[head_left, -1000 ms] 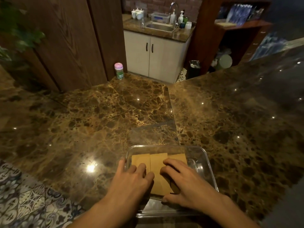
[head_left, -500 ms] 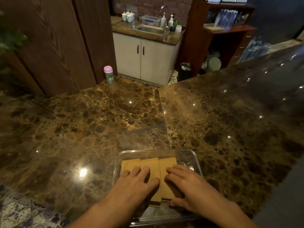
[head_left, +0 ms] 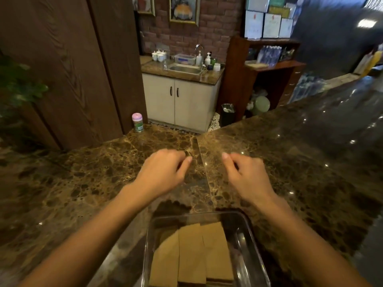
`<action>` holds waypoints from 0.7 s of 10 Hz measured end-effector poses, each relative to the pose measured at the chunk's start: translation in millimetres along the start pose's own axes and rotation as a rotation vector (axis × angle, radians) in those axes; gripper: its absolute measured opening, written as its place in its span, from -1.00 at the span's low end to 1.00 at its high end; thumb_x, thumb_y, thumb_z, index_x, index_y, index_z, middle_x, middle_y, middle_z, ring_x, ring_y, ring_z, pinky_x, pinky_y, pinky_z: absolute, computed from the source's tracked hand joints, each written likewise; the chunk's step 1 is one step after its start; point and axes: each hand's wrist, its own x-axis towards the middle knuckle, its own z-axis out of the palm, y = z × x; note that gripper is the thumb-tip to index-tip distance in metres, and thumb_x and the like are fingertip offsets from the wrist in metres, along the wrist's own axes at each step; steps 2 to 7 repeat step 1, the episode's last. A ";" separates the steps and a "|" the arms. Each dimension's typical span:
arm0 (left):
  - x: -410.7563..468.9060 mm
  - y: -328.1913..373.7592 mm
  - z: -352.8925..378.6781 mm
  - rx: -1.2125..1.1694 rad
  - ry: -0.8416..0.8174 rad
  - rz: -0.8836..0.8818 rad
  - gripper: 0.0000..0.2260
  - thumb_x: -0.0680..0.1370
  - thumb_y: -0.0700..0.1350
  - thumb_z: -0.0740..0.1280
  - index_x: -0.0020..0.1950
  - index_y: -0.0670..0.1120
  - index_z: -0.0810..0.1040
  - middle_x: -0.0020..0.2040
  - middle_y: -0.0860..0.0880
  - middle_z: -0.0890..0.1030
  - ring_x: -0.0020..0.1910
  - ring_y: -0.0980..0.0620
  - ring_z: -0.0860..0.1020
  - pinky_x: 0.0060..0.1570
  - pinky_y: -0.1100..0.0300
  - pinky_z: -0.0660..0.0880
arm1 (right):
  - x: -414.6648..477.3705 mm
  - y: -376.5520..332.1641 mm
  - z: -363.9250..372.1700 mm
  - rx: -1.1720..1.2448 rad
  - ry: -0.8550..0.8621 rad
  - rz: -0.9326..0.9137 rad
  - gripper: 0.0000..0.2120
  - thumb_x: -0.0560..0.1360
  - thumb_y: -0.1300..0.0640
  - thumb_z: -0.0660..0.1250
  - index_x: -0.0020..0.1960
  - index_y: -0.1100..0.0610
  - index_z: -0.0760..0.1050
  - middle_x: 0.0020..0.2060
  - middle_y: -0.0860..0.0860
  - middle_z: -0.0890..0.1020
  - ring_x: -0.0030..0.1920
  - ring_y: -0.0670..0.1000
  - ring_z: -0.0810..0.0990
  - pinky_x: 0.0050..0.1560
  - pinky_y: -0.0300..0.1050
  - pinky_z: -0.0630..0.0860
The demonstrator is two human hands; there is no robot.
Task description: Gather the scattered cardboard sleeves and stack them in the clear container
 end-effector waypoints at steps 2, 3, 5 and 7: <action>48.0 -14.2 -11.3 0.092 -0.111 -0.091 -0.65 0.67 0.12 0.06 0.16 -0.04 0.54 0.16 -0.11 0.58 0.22 -0.17 0.53 0.16 -0.07 0.46 | 52.6 -6.1 -4.2 -0.195 -0.171 0.108 -0.54 0.71 -0.20 0.04 0.45 0.02 0.43 0.33 0.09 0.60 0.34 0.11 0.57 0.30 0.08 0.50; 48.0 -14.2 -11.3 0.092 -0.111 -0.091 -0.65 0.67 0.12 0.06 0.16 -0.04 0.54 0.16 -0.11 0.58 0.22 -0.17 0.53 0.16 -0.07 0.46 | 52.6 -6.1 -4.2 -0.195 -0.171 0.108 -0.54 0.71 -0.20 0.04 0.45 0.02 0.43 0.33 0.09 0.60 0.34 0.11 0.57 0.30 0.08 0.50; 48.0 -14.2 -11.3 0.092 -0.111 -0.091 -0.65 0.67 0.12 0.06 0.16 -0.04 0.54 0.16 -0.11 0.58 0.22 -0.17 0.53 0.16 -0.07 0.46 | 52.6 -6.1 -4.2 -0.195 -0.171 0.108 -0.54 0.71 -0.20 0.04 0.45 0.02 0.43 0.33 0.09 0.60 0.34 0.11 0.57 0.30 0.08 0.50; 48.0 -14.2 -11.3 0.092 -0.111 -0.091 -0.65 0.67 0.12 0.06 0.16 -0.04 0.54 0.16 -0.11 0.58 0.22 -0.17 0.53 0.16 -0.07 0.46 | 52.6 -6.1 -4.2 -0.195 -0.171 0.108 -0.54 0.71 -0.20 0.04 0.45 0.02 0.43 0.33 0.09 0.60 0.34 0.11 0.57 0.30 0.08 0.50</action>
